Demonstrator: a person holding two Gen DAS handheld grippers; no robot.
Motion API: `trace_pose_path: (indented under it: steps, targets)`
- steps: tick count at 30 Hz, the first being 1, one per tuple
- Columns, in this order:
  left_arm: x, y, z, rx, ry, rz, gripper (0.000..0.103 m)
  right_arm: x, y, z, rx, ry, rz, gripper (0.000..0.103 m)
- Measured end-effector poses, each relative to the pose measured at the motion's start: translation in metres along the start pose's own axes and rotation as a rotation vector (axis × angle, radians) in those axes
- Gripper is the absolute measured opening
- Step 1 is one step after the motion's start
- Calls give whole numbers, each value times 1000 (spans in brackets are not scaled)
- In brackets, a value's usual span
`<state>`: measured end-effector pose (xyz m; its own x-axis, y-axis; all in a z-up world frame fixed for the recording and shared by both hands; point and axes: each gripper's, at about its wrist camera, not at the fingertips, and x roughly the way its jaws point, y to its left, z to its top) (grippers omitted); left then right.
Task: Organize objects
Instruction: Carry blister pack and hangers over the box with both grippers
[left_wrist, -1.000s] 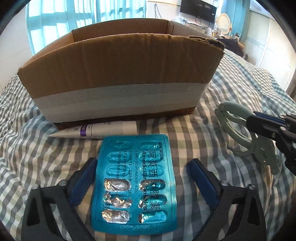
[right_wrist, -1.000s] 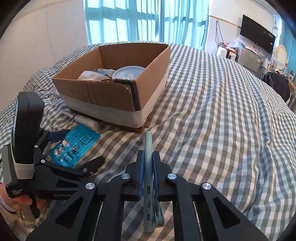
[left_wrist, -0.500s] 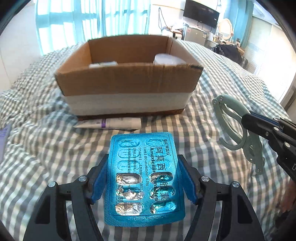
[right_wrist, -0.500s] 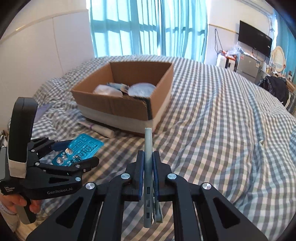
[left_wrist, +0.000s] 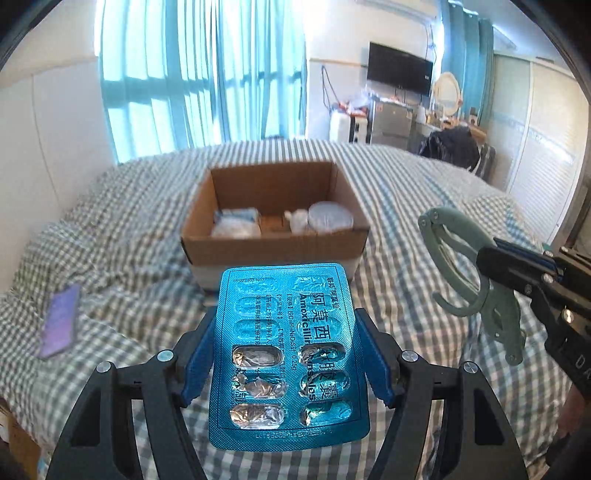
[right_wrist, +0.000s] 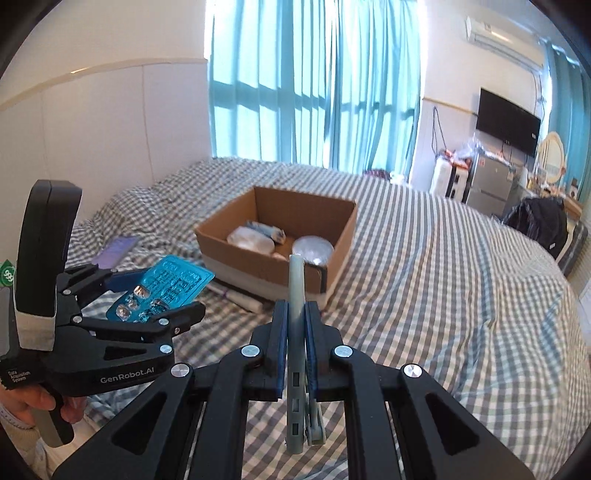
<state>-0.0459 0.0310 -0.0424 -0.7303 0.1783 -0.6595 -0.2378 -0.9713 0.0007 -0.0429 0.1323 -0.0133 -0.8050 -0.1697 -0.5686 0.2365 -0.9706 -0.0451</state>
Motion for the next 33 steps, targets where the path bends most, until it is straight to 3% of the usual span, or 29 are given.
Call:
trace_pose_path:
  steps: [7, 13, 25, 33]
  targets:
    - [-17, 11, 30, -8, -79, 21, 71, -9, 11, 30, -56, -52, -6, 9]
    - [-10, 19, 64, -10, -119, 43, 71, 5, 12, 63, -84, -91, 12, 9]
    - [53, 41, 135, -30, -151, 68, 71, 79, -12, 128, -59, -116, 49, 9]
    - [110, 45, 159, -11, -135, 73, 71, 137, -32, 156, -47, -106, 49, 9]
